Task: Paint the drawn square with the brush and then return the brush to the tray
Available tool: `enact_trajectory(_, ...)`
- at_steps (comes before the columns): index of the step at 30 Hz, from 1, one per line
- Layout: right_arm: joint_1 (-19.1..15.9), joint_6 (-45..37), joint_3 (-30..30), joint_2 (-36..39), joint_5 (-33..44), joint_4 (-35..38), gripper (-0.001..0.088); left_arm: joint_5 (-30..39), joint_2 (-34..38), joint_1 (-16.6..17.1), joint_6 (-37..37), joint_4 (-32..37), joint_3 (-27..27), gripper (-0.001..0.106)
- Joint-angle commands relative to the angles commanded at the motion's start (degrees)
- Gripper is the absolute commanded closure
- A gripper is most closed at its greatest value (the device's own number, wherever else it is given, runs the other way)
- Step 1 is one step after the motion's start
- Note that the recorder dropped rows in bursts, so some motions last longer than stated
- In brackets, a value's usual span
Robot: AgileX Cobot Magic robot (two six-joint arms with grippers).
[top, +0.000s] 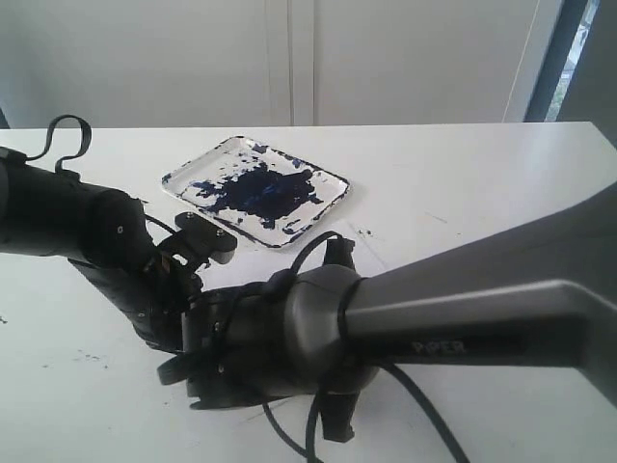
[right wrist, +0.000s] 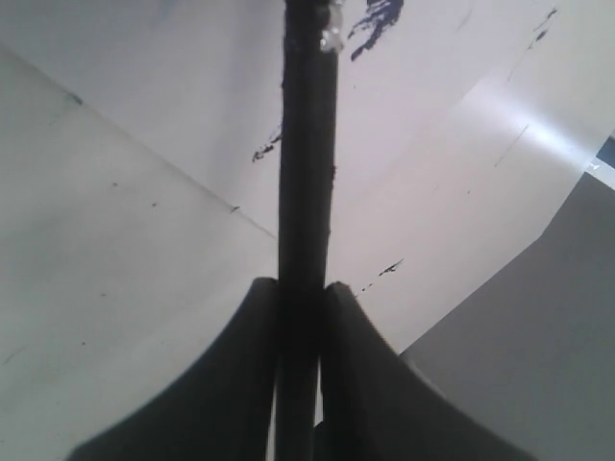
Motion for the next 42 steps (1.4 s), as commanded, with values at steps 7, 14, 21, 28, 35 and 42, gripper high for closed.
enact_trajectory(7,-0.76,0.86,0.0,-0.11,0.0,-0.67,0.0868,0.0,0.0,0.0,0.0,0.0,0.0,0.036)
enact_trajectory(14,1.39,0.86,0.0,-0.45,0.0,0.82,0.0868,-0.46,0.0,0.0,0.0,0.0,0.0,0.036)
enact_trajectory(21,4.69,0.86,0.0,-0.49,0.0,1.59,0.0868,-0.57,0.0,0.0,0.0,0.0,0.0,0.036)
enact_trajectory(28,5.02,0.86,0.0,-0.49,0.0,1.58,0.0868,-0.57,0.0,0.0,0.0,0.0,0.0,0.036)
enact_trajectory(35,3.37,4.05,0.0,-2.1,0.0,-3.65,0.0868,-0.2,0.0,0.0,0.0,0.0,0.0,0.036)
enact_trajectory(42,1.52,7.63,0.0,-8.59,0.0,-6.23,0.0868,-0.2,0.0,0.0,0.0,0.23,0.0,0.036)
